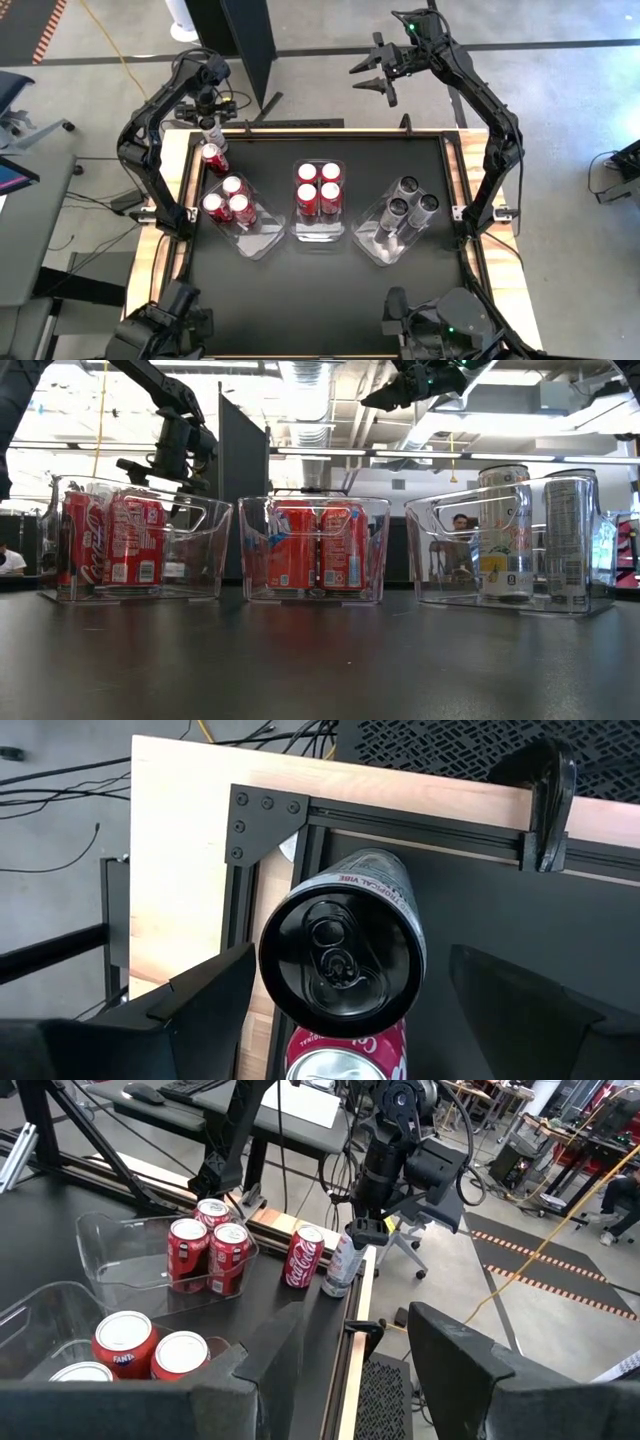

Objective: Sort soda cans
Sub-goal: Put the white soda can into the right transparent bin

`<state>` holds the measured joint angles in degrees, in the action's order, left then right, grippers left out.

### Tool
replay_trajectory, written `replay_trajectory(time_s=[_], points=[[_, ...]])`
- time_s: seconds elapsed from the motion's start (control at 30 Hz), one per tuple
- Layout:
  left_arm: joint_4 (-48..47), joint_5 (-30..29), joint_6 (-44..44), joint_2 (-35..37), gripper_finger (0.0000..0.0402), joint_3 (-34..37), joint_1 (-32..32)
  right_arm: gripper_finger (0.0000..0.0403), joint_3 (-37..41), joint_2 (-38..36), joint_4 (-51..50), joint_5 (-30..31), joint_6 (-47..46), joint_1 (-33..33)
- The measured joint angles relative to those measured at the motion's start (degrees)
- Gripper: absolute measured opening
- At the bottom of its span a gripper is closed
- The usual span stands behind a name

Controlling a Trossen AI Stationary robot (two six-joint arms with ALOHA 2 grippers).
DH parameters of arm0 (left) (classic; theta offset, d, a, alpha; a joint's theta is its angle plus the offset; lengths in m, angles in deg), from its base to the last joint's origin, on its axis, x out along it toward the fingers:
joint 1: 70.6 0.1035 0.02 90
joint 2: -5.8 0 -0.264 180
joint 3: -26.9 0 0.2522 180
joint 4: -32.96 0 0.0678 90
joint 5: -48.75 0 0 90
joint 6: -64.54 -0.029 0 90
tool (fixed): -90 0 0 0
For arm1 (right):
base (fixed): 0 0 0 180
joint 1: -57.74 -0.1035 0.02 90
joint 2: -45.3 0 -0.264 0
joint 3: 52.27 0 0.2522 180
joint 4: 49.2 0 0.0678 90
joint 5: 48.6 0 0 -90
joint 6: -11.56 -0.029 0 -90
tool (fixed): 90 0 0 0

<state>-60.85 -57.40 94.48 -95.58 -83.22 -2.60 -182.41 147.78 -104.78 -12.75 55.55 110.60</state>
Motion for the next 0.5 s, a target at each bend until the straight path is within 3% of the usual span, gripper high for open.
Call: replay_trajectory(time_s=[0.5], points=[[0.8, -1.1, -0.6, 0.0, 0.0329, 1.1, -0.5, 0.0199, 0.0, 0.0, 0.0, 0.0, 0.0, 0.0]])
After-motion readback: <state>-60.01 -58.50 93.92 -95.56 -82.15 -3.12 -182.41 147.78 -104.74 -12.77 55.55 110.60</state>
